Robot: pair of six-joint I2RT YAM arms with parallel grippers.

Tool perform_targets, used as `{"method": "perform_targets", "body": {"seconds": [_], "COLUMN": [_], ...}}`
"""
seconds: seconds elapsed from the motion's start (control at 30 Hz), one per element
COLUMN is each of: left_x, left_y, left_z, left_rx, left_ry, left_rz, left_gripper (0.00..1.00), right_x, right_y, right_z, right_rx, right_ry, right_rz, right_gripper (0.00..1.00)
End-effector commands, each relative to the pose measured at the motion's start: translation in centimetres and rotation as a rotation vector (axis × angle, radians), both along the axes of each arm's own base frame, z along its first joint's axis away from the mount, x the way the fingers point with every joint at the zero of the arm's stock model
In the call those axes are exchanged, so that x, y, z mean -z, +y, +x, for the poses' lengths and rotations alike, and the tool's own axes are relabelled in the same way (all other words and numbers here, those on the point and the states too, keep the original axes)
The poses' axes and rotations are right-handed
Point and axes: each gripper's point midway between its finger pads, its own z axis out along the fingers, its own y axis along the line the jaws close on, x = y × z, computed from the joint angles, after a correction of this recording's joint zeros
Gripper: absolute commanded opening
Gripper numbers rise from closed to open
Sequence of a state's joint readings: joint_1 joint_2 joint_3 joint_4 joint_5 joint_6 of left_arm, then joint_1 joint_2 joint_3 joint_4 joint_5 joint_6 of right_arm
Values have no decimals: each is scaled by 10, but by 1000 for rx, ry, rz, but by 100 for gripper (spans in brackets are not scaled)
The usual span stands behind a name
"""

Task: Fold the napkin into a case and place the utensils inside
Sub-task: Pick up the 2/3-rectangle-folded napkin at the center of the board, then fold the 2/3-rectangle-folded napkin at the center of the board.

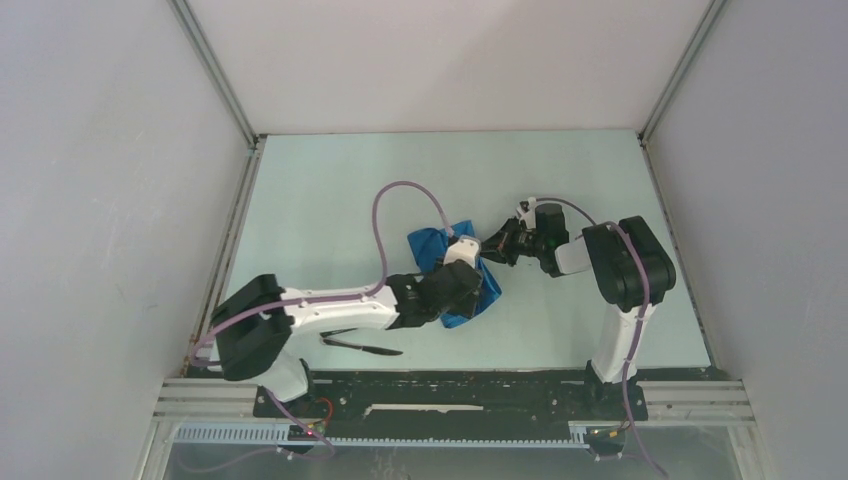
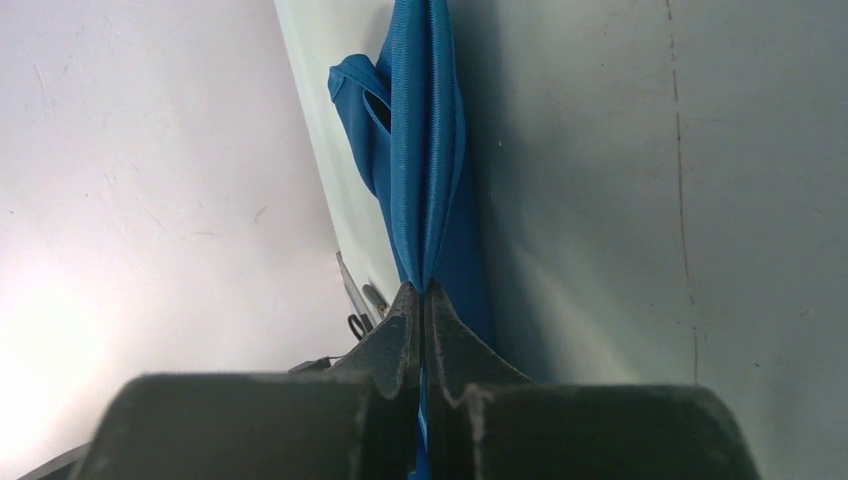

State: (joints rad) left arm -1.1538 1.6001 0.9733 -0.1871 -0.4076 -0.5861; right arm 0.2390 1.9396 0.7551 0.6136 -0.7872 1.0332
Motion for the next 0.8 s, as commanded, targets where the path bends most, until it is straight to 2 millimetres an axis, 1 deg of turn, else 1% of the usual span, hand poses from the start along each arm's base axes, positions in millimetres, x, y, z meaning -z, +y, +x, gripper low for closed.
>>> {"method": "perform_targets", "body": {"seconds": [0.0,0.07,0.13,0.17,0.2,0.23,0.3,0.4,0.43,0.5,0.57,0.7,0.77], "left_x": [-58,-68,-78,-77,-75,-70,-58,-30,-21,-8,5,19,30], "left_y": [-6,6,23,34,45,55,70,90,94,96,99,84,80], "left_z": [-3,2,12,21,30,38,57,84,92,107,114,113,109], "left_rx": [55,36,-9,-50,-103,-145,-227,-371,-407,-445,-488,-466,-472], "left_ry": [8,41,88,118,149,196,284,415,456,491,505,552,575], "left_rz": [-218,-293,-395,-429,-459,-489,-535,-569,-587,-630,-622,-638,-636], "left_gripper": [61,61,60,57,50,43,35,22,18,15,14,13,12], "right_x": [-20,-21,-21,-22,-23,-24,-27,-33,-34,-37,-37,-39,-40], "right_y": [3,3,3,3,4,4,5,6,6,8,10,17,20], "right_z": [12,12,11,10,9,9,8,7,6,6,5,4,4], "right_rx": [-3,-2,-3,-7,-10,-12,-12,-7,-7,-4,-9,-18,-11], "right_ry": [-114,-123,-128,-131,-136,-141,-154,-176,-181,-191,-188,-200,-213], "right_rz": [-17,-30,-42,-45,-49,-55,-66,-90,-96,-110,-143,-234,-297], "right_gripper": [0,0,0,0,0,0,0,0,0,0,0,0,0]}}
